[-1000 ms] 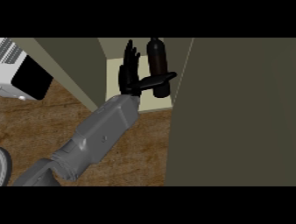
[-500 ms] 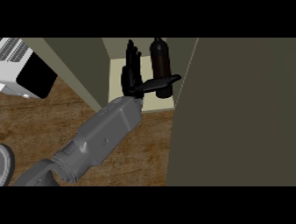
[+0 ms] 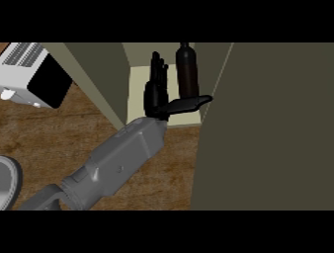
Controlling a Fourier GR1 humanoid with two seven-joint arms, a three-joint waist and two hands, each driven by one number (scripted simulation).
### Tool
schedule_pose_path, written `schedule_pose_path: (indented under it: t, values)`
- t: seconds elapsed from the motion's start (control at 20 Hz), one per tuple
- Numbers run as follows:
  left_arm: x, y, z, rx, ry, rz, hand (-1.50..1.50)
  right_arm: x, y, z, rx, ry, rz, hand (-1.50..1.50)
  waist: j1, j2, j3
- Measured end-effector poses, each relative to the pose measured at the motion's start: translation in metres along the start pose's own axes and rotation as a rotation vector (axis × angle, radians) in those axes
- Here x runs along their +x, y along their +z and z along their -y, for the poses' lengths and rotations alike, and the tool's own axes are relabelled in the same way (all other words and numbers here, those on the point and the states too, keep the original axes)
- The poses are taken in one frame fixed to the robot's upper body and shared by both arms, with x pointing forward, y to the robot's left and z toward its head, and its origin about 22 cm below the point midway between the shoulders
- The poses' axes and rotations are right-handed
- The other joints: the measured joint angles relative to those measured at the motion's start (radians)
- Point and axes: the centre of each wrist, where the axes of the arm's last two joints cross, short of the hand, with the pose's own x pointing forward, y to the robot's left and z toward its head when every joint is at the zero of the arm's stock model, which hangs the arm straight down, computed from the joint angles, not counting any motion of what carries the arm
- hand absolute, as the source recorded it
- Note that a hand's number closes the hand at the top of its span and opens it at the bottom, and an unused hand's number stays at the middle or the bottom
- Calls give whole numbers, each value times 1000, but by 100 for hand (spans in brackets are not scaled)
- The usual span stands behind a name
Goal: Pick up the wine, place it into the cabinet and close the cabinet
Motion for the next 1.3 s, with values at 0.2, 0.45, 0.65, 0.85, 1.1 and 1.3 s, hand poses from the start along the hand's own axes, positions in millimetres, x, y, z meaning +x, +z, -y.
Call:
schedule_pose_path:
  t: [0.2, 0.45, 0.65, 0.85, 1.1, 1.3]
  values:
    - [-7, 12, -1, -35, 6, -7, -150, 0, 6, 0, -11, 2, -11, -150, 15, -4, 0]
    - [-14, 26, -4, -62, -2, -2, -150, 2, 9, 1, -30, 6, -22, -150, 35, -9, 0]
    - [-20, 39, -7, -79, -4, 2, -150, 4, 7, -3, -46, 11, -25, -150, 51, -13, 0]
    - [-22, 49, -8, -96, 10, 9, -150, 1, 13, -2, -56, 16, -31, -150, 63, -16, 0]
    - [-23, 64, -15, -128, 8, 19, -150, 1, 10, -6, -67, 22, -23, -150, 73, -17, 0]
    - [-12, 76, -22, -173, 18, 25, -150, 4, 12, 1, -79, 24, -24, -150, 78, -19, 1]
